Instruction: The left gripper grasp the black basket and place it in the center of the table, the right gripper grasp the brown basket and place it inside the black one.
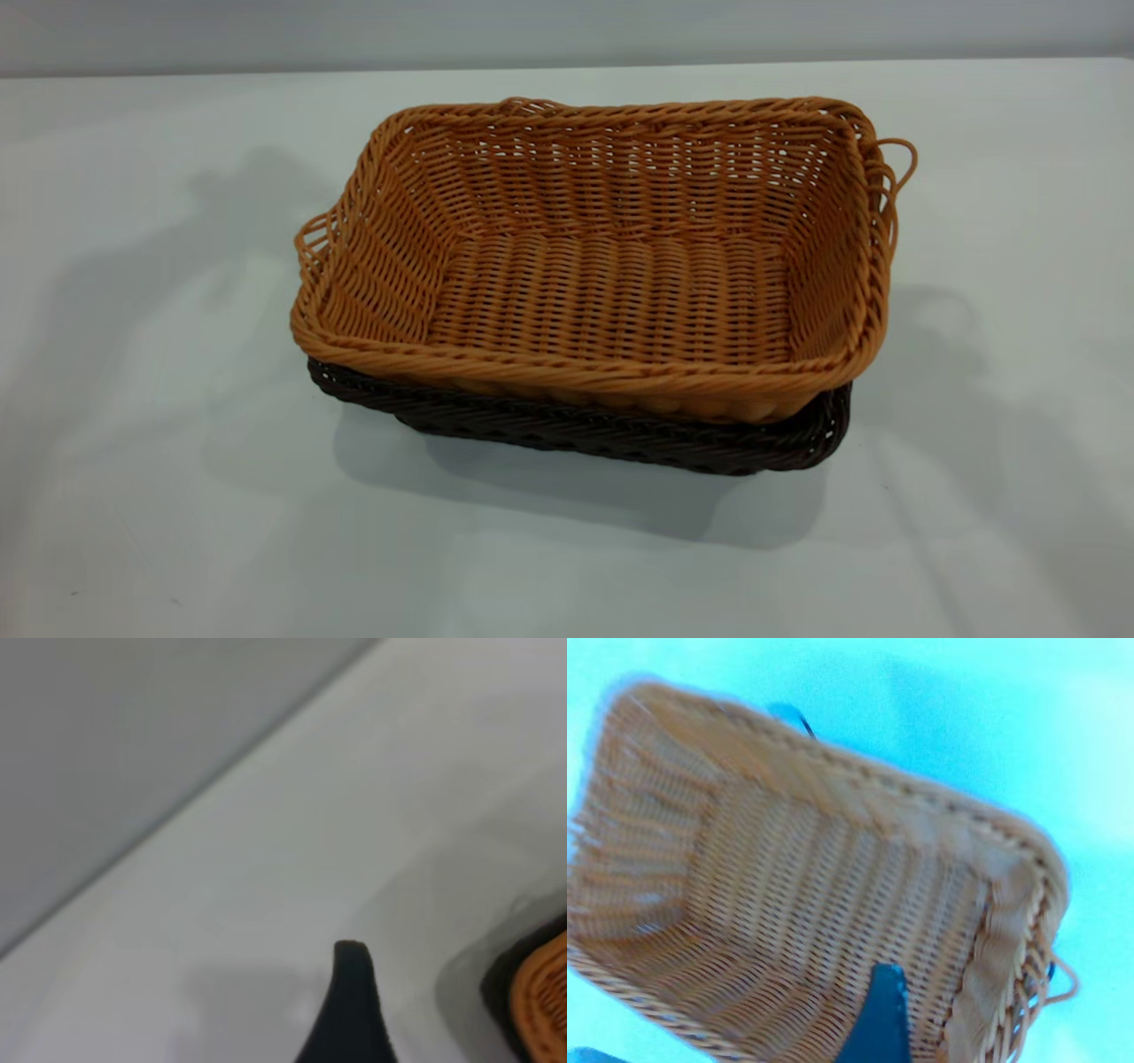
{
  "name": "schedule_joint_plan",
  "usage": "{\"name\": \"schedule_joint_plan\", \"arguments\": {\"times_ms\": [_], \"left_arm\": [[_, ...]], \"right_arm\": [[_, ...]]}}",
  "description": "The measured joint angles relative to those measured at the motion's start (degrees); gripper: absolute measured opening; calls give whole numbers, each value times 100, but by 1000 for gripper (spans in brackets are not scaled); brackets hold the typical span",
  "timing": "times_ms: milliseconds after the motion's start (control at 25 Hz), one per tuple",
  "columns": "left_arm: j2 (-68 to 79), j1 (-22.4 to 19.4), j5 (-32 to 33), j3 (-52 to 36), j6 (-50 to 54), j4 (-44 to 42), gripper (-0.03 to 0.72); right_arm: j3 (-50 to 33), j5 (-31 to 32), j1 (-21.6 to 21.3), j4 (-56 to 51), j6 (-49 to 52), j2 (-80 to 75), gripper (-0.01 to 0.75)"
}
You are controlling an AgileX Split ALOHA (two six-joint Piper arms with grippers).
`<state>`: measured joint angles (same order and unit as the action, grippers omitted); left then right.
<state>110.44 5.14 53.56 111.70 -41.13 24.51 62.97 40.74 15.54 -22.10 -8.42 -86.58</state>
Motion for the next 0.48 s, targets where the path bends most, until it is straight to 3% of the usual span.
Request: {"name": "schedule_joint_plan", "arguments": {"times_ms": [360,480], "left_arm": [[-1778,0,1327,0,1195,-37,537],[-2222,0,1333,0,1742,-64,537]], "right_arm": [[0,1092,0,45,36,3125,605],[0,1612,0,45,36,4104,593]]}}
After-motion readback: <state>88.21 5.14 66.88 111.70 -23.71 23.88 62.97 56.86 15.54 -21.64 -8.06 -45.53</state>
